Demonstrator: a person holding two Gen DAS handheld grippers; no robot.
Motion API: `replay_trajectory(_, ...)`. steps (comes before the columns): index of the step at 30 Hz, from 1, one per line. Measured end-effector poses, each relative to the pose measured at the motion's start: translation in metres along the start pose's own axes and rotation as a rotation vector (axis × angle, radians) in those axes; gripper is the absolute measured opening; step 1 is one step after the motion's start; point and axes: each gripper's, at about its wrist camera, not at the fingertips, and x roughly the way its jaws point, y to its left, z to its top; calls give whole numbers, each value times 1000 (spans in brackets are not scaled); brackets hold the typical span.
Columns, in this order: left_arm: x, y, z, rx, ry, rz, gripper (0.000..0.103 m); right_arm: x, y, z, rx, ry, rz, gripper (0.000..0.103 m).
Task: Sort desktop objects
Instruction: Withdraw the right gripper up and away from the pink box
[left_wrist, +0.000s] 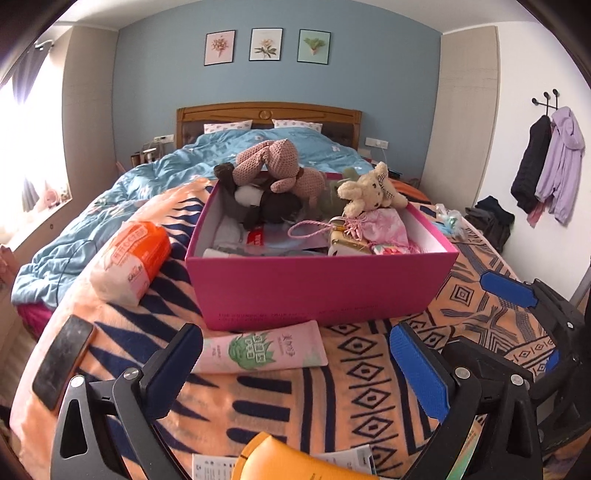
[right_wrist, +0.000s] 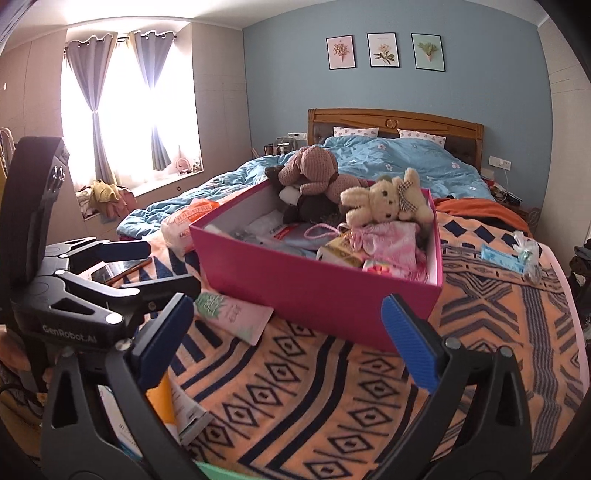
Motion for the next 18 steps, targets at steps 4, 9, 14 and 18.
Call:
replay_trajectory(4,-1,1,-11,-22,12,16,103,-4,3,-9,-2,-3,-14,102)
replay_trajectory(9,1,7,-22,-54,42,21,103,-3,7,-17,12,6,-9,102)
replay_trajectory(14,0,11,-28,-74,35,23,103,-2,10,-23,7,20,-8,102)
replay_trajectory(18,0,6,-30,-52,38,47,103,-2,10,-27,14,27,-13,102)
